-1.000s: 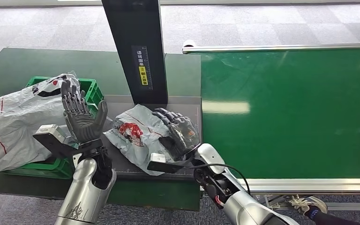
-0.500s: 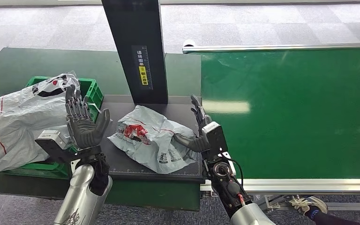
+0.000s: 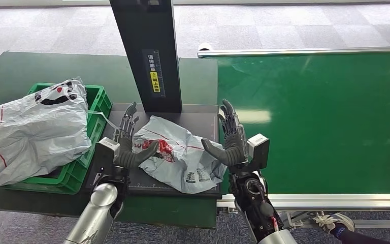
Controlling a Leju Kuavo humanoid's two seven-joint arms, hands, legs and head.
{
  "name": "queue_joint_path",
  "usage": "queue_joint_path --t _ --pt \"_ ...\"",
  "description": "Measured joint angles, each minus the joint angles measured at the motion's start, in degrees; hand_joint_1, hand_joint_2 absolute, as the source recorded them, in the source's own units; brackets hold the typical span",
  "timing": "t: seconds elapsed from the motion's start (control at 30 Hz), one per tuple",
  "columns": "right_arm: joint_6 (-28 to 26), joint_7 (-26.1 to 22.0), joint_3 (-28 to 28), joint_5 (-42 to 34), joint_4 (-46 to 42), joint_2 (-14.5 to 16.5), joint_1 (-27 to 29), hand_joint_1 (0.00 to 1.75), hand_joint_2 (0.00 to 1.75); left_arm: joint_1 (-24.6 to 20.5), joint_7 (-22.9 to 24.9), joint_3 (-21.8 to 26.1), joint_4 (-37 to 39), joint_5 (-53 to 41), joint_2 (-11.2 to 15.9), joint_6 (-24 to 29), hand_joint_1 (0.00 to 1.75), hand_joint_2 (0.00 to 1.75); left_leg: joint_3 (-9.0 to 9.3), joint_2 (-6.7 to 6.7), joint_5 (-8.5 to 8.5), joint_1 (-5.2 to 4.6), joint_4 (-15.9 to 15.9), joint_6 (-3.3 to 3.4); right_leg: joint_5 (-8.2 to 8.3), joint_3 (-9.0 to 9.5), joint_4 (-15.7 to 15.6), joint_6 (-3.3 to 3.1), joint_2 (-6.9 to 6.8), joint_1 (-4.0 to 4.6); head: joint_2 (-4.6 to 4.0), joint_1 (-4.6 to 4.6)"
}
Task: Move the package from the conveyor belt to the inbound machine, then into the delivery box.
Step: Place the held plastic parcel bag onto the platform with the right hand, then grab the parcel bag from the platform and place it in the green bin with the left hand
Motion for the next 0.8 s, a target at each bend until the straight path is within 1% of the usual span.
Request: queue_joint_path --t 0.37,0.8 --pt "0.0 0.0 -0.23 -0.1 -0.95 -0.31 0.44 0.0 1.75 -0.29 0.04 -1.05 2.12 -0.05 0.75 0.07 0.0 1.75 0.0 0.0 0.0 0.0 0.0 0.0 0.0 0.01 0.0 0.0 0.0 0.0 0.0 0.01" --pt "0.0 0.0 -0.25 -0.1 -1.06 -0.5 0.46 0.0 1.75 -0.34 0.04 -1.11 2.61 -0.05 0.97 0.07 0.0 1.75 0.0 0.0 0.0 0.0 0.0 0.0 0.0 0.01 0.0 0.0 0.0 0.0 0.01 0.0"
